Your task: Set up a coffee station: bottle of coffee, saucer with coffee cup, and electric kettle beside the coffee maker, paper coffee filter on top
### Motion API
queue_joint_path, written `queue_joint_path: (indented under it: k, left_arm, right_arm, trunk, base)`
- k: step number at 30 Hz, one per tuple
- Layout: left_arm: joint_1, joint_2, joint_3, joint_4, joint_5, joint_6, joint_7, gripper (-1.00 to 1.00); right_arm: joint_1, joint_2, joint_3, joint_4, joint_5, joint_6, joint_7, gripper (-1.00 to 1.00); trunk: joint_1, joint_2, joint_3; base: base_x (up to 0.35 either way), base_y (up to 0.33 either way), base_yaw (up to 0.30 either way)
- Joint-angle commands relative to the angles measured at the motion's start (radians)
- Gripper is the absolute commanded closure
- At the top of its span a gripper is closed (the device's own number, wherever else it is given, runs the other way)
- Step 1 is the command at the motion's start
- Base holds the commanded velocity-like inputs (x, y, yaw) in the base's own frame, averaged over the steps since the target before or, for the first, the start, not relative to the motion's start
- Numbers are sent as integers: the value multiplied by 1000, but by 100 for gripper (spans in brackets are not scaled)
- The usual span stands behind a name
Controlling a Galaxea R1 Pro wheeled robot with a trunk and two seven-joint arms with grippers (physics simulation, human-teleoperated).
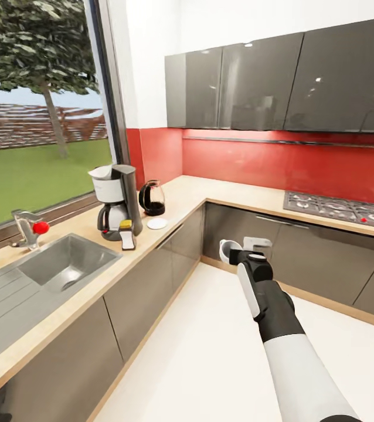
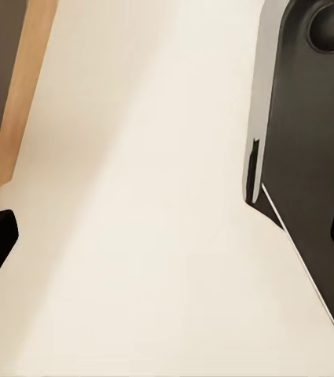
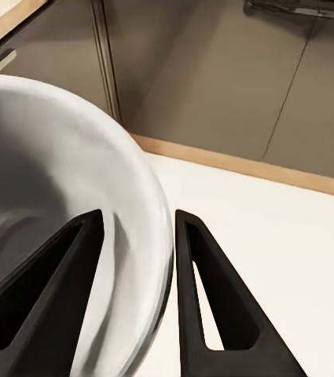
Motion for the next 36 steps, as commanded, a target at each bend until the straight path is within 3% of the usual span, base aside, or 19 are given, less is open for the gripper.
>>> queue_joint_path:
  k: [1, 16, 20, 30, 36]
  left_arm:
    - [0, 0, -3, -2, 3, -1, 3, -100]
    - [1, 0, -2, 11, 2, 3, 1, -100]
    - [2, 3, -5, 97, 1, 8, 1, -100]
    - [0, 2, -4, 98, 2, 7, 4, -100]
    - [0, 2, -3, 98, 3, 5, 4, -100]
  right_arm:
    - [-1, 0, 1, -1, -7, 3, -8, 100]
    - [-1, 0, 1, -3, -8, 3, -8, 100]
    - [-1, 0, 1, -4, -8, 3, -8, 100]
    - [-1, 0, 1, -1, -8, 3, -8, 100]
    - [-1, 0, 2, -1, -9, 3, -8, 100]
  trunk:
    - [1, -2, -2]
    - [1, -2, -2]
    - [1, -2, -2]
    - [1, -2, -2]
    - [1, -2, -2]
  base:
    - [306, -103, 0]
    - [308, -100, 0]
    - [302, -124, 0]
    - [297, -136, 6]
    - [297, -136, 191]
